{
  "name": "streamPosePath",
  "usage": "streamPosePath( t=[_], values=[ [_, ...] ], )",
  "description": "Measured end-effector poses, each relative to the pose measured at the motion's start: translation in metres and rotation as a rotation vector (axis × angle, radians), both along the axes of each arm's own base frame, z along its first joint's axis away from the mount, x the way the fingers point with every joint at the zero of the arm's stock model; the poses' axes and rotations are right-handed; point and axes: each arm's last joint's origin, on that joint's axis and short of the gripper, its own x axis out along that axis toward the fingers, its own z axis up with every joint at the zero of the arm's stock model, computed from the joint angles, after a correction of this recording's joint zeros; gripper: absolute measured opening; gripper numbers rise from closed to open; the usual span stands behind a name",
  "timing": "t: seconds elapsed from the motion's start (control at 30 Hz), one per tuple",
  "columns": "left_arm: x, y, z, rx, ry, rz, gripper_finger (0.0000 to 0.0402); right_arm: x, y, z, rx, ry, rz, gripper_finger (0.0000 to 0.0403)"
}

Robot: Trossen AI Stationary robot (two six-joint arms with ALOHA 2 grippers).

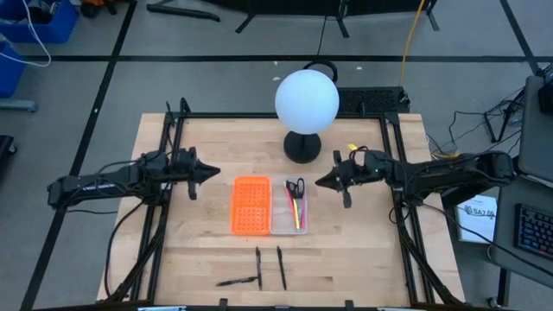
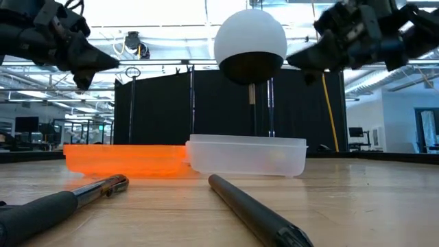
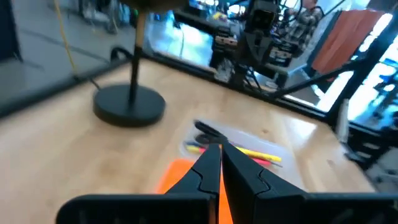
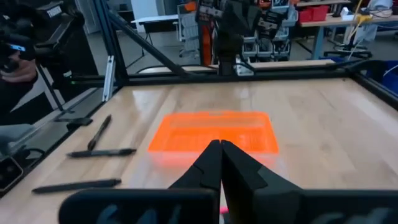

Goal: Pick & place school supplies into a supply box
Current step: Put the left black pen into the supply box

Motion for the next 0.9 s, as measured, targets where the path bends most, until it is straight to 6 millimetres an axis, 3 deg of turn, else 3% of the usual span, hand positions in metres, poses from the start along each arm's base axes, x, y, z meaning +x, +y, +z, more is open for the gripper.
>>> streamPosePath(
  t=[0.2, 0.33, 0.67, 0.9],
  values=[
    [0.008, -0.008, -0.014, -0.093, 0.14, -0.122, 0.0021, -0.016, 0.002, -0.02, -0.012, -0.043, 0.003, 0.0001],
    [0.017, -0.018, -0.018, -0.119, 0.169, -0.091, 0.0021, -0.026, 0.003, -0.028, -0.046, -0.042, 0.005, 0.0001],
    [0.031, -0.043, -0.006, 0.162, 0.029, -0.044, 0.0021, -0.053, -0.014, -0.019, -0.017, -0.097, 0.01, 0.0],
    [0.028, -0.054, 0.007, 0.243, -0.094, 0.007, 0.0021, -0.07, -0.01, -0.015, -0.035, -0.089, 0.044, 0.0]
  ],
)
